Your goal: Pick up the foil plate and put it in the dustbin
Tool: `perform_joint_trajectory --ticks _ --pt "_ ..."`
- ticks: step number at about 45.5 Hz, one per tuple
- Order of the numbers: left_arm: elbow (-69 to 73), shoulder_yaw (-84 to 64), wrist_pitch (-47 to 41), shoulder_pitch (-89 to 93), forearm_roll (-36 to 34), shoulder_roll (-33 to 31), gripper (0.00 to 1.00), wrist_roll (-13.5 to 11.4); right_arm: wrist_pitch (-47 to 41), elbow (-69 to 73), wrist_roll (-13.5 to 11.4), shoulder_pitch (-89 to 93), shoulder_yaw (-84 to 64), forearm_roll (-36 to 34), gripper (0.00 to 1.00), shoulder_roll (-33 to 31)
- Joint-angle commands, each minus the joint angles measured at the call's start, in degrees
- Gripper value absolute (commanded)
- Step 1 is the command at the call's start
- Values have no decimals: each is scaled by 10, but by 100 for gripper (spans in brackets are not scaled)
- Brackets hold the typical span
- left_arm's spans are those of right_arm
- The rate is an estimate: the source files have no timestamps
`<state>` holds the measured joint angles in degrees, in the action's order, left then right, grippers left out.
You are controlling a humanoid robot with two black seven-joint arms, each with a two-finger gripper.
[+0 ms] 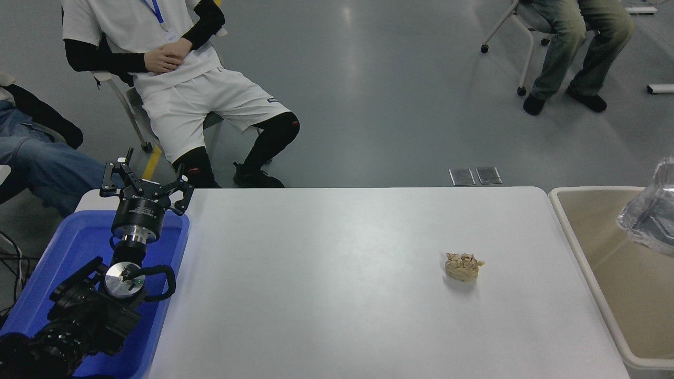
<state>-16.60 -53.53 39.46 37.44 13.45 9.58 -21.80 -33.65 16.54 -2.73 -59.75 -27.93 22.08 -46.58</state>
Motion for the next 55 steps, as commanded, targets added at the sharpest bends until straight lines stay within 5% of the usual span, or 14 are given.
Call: perform_joint_trajectory --ticks 1,9,29,55 --pt "0 0 0 0 0 0 99 0 112 -70 0 105 9 -64 0 60" --pt "0 0 0 0 0 0 99 0 249 -93 0 161 20 -106 0 101" --pt "0 0 0 0 0 0 99 -1 366 -101 0 217 88 -155 0 148" --pt "0 0 0 0 0 0 99 -1 382 -117 0 253 129 -182 0 163"
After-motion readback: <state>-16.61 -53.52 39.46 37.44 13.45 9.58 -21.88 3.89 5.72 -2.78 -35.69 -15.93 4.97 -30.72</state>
